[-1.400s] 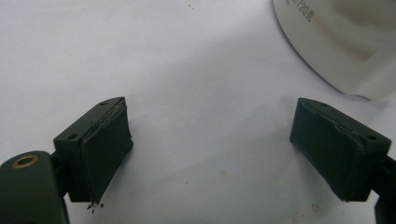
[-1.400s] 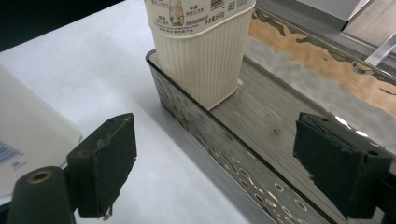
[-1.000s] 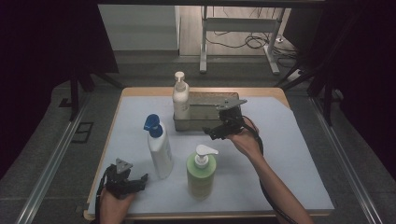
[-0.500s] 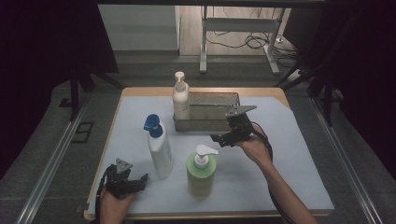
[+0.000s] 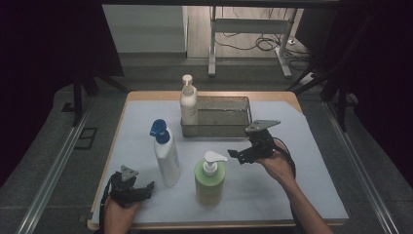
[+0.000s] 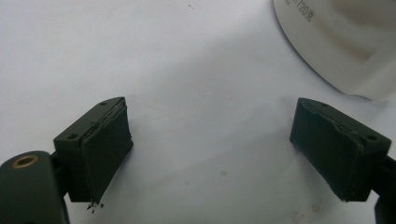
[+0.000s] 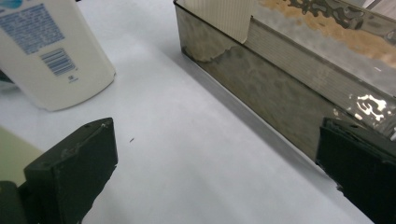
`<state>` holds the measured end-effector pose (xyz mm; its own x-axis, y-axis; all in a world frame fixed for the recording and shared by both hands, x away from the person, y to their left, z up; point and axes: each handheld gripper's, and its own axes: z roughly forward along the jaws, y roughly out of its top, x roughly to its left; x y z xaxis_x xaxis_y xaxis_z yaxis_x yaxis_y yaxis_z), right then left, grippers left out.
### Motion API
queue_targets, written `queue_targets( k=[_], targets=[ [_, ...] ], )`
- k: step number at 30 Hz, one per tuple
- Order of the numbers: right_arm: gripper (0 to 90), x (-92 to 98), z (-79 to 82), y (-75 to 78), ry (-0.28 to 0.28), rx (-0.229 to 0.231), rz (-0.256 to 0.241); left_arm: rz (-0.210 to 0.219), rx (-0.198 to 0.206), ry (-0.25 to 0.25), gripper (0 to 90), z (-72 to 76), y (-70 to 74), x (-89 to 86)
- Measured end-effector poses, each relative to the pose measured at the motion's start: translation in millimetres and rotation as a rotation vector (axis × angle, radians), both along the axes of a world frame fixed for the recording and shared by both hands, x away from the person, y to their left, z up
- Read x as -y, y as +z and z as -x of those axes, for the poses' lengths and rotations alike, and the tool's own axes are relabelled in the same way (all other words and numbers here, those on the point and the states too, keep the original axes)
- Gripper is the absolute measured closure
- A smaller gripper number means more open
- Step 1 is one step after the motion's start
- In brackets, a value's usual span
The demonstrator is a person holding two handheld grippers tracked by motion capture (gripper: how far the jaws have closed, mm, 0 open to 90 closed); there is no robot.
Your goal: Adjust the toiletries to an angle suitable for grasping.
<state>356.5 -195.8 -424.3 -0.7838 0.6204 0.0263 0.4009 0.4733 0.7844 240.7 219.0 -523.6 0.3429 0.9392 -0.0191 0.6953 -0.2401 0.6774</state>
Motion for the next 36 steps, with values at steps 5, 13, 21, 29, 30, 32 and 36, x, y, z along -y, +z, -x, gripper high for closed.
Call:
queue_targets(
  k=[5,13,21,29,30,32,36],
  targets=[
    [0.0,7.4,13.5,-4.4,0.023,-0.013,0.001,0.000,0.000,0.000,12.1,0.0,0.0,0.0],
    [0.0,16.5,39.7,-6.4,0.063,0.007,-0.016,0.000,0.001,0.000,12.1,0.0,0.0,0.0],
    [0.0,20.3,62.8,-13.3,0.116,-0.032,-0.073,0.002,0.001,0.002,12.1,0.1,-0.1,0.2],
    [0.0,10.8,81.1,-19.3,0.191,-0.076,-0.085,0.002,0.001,0.001,12.2,0.1,0.0,0.1],
    [0.0,8.2,84.4,-19.6,0.202,-0.076,-0.079,0.001,0.001,0.001,12.2,0.1,-0.1,0.1],
    [0.3,4.1,88.6,-19.8,0.218,-0.083,-0.070,0.001,0.001,0.001,12.2,0.1,-0.1,0.2],
    [2.6,-5.2,95.5,-17.5,0.242,-0.099,-0.063,0.001,0.002,0.001,12.2,0.1,0.0,0.1]
  ],
)
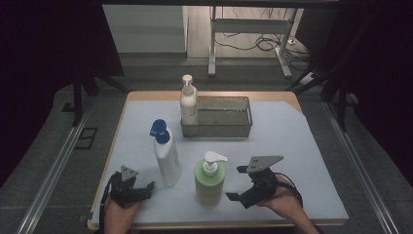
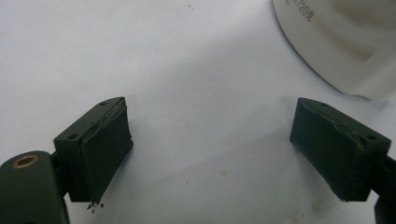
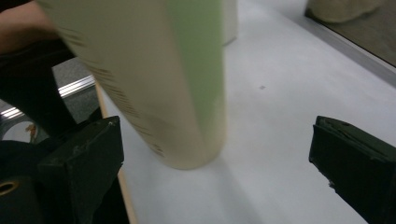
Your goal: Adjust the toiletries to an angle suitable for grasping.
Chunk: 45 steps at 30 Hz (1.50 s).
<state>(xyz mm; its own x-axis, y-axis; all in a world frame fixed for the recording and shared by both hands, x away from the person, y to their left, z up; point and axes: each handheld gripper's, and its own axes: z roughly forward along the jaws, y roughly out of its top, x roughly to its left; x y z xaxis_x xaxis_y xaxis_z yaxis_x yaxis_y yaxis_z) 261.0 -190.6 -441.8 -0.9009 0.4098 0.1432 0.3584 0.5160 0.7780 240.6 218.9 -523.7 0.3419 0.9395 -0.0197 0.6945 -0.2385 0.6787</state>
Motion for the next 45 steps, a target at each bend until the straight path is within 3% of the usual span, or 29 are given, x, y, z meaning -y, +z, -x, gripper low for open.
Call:
queue_targets(
  k=[9,16,30,36,45],
  targets=[
    [3.5,-21.5,6.5,2.5,0.043,-0.009,0.013,0.000,0.000,0.000,12.2,0.0,0.0,0.0],
    [4.3,-37.1,9.4,5.3,0.059,0.025,0.007,0.000,0.000,0.000,12.2,0.0,0.0,0.0],
    [5.5,-61.3,9.4,9.3,0.040,0.060,0.015,0.001,-0.001,0.000,12.2,-0.1,0.0,0.0],
    [7.5,-70.3,7.3,8.2,0.036,0.100,0.018,0.001,-0.001,0.000,12.2,-0.1,0.1,0.0],
    [11.6,-72.2,10.6,8.4,0.019,0.136,0.018,0.001,-0.001,0.000,12.2,-0.1,0.1,0.1]
  ],
)
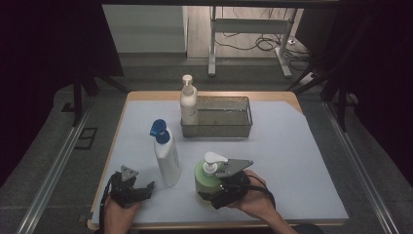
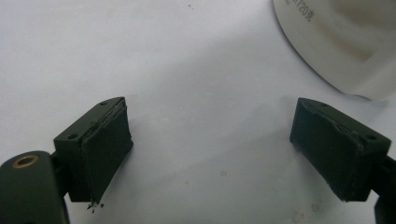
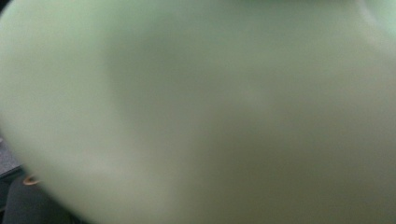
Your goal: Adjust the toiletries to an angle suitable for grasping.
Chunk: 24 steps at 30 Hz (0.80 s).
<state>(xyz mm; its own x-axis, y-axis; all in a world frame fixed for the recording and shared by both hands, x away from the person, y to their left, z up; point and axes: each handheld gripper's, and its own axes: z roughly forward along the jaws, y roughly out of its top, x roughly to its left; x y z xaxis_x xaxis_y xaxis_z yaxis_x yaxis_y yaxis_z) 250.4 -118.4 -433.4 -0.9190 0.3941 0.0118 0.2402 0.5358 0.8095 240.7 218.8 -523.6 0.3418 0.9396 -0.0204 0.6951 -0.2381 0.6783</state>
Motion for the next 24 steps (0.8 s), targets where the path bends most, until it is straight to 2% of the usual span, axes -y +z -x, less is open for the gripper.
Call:
queue_targets(
  k=[8,15,24],
  targets=[
    [12.0,1.4,-2.0,4.4,-0.037,-0.030,0.015,0.000,-0.001,-0.001,12.2,-0.1,0.1,-0.1],
    [12.0,7.2,-5.7,15.3,-0.067,-0.003,0.014,-0.002,-0.001,-0.002,12.2,-0.1,0.1,-0.2],
    [12.1,11.7,-20.7,30.2,-0.124,0.010,-0.004,-0.001,-0.001,-0.001,12.2,-0.1,0.1,-0.2]
  ],
)
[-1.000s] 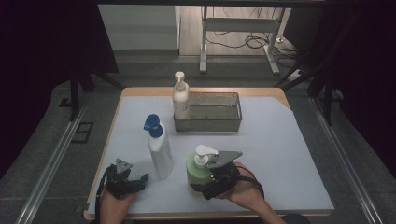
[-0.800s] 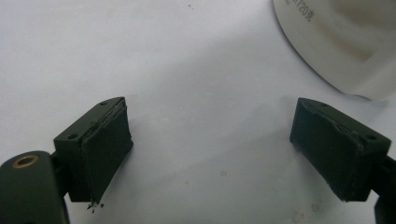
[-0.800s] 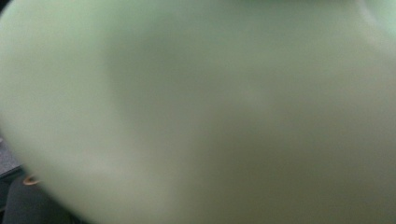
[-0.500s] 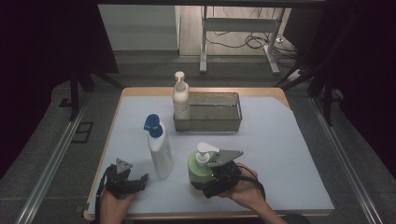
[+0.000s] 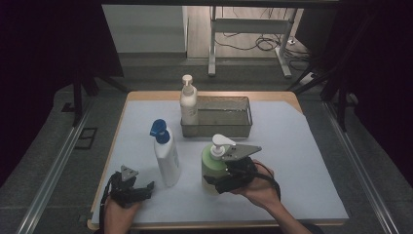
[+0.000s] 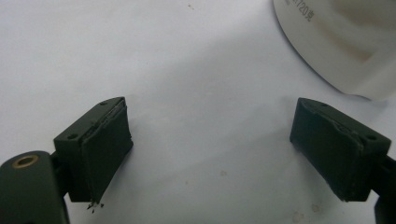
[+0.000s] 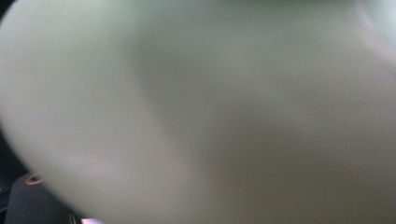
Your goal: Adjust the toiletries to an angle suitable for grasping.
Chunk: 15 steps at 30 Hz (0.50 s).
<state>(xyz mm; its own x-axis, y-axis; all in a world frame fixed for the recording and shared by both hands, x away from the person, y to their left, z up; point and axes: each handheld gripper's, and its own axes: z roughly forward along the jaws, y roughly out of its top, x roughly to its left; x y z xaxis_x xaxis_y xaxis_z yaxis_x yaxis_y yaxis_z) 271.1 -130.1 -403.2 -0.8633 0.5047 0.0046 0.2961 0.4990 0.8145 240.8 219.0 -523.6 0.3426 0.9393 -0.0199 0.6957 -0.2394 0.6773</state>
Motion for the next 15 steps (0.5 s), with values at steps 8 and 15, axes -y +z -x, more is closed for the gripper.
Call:
queue_targets(
  k=[8,15],
  targets=[
    [12.1,1.5,-16.1,12.0,-0.043,0.006,-0.011,0.000,0.000,0.000,12.1,0.0,0.0,0.0],
    [12.1,2.7,-33.0,23.8,-0.081,0.005,-0.012,0.001,0.000,0.000,12.1,-0.1,0.0,-0.1]
  ],
)
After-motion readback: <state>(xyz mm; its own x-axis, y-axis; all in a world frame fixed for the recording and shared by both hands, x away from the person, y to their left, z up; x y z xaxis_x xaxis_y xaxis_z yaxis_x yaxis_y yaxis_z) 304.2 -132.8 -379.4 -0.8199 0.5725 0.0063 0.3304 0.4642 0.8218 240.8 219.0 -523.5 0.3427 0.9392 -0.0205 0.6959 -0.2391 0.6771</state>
